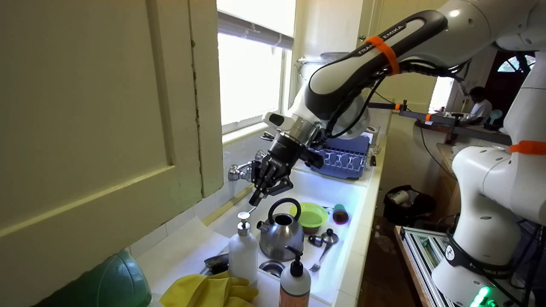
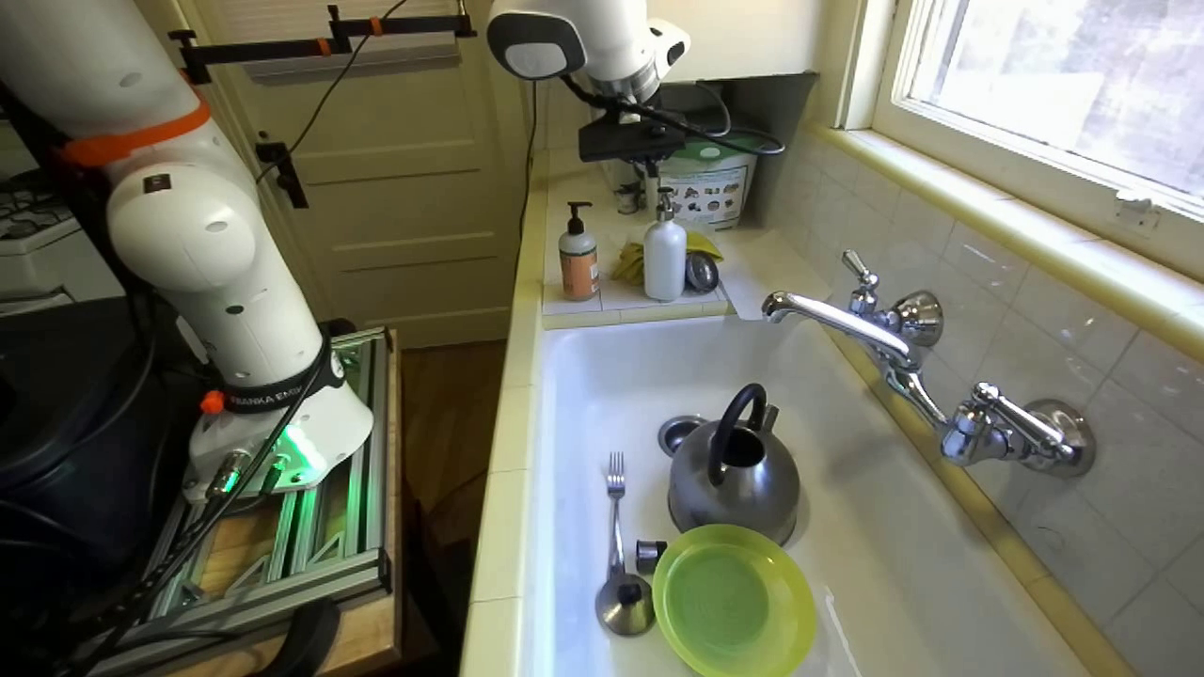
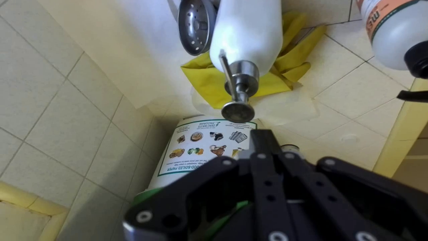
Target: Press the top of the white bottle
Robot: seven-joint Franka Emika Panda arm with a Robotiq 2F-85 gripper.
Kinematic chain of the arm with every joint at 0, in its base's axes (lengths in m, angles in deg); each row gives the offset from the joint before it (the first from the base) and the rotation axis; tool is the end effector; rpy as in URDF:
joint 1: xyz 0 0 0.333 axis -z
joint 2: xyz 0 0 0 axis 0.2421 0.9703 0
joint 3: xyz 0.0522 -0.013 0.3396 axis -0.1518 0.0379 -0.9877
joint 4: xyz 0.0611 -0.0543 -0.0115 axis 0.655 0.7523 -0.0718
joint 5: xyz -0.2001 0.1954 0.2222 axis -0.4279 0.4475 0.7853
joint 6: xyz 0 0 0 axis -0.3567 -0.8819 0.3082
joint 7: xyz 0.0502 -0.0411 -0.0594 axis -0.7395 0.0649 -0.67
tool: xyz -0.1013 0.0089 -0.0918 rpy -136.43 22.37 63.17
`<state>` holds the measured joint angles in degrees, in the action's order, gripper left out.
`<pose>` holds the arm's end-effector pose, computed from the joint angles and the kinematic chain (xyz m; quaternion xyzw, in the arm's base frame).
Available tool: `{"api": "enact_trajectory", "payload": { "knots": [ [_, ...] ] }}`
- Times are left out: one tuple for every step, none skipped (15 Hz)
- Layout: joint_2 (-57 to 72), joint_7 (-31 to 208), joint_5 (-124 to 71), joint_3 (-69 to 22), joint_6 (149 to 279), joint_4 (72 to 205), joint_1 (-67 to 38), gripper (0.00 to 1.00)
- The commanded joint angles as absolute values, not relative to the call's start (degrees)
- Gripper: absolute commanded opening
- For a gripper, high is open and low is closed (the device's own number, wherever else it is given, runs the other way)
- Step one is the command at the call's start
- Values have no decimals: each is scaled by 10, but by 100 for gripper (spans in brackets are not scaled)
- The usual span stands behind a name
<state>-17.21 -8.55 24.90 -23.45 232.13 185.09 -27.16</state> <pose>0.4744 0.0657 0.4217 -0.8147 -0.4911 -0.2979 0.0798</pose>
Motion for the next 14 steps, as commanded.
{"api": "enact_trajectory", "payload": {
  "knots": [
    [-141,-147,315,-232,2359,1835,-285,0],
    [-134,-153,325,-232,2363,1830,-286,0],
    [-126,-153,329,-233,2361,1825,-286,0],
    [-121,-160,337,-233,2363,1820,-286,0],
    [-114,-169,346,-234,2366,1816,-286,0],
    [-108,-177,355,-235,2371,1809,-287,0],
    [-100,-180,363,-236,2372,1803,-286,0],
    [-94,-187,369,-237,2375,1798,-287,0],
    [-88,-190,373,-238,2375,1793,-287,0],
    [-82,-192,376,-238,2375,1790,-287,0],
    [-79,-188,372,-239,2370,1788,-286,0],
    [-75,-186,368,-239,2368,1787,-285,0],
    [-71,-183,365,-239,2367,1786,-284,0],
    [-69,-182,363,-239,2367,1785,-284,0]
  ]
}}
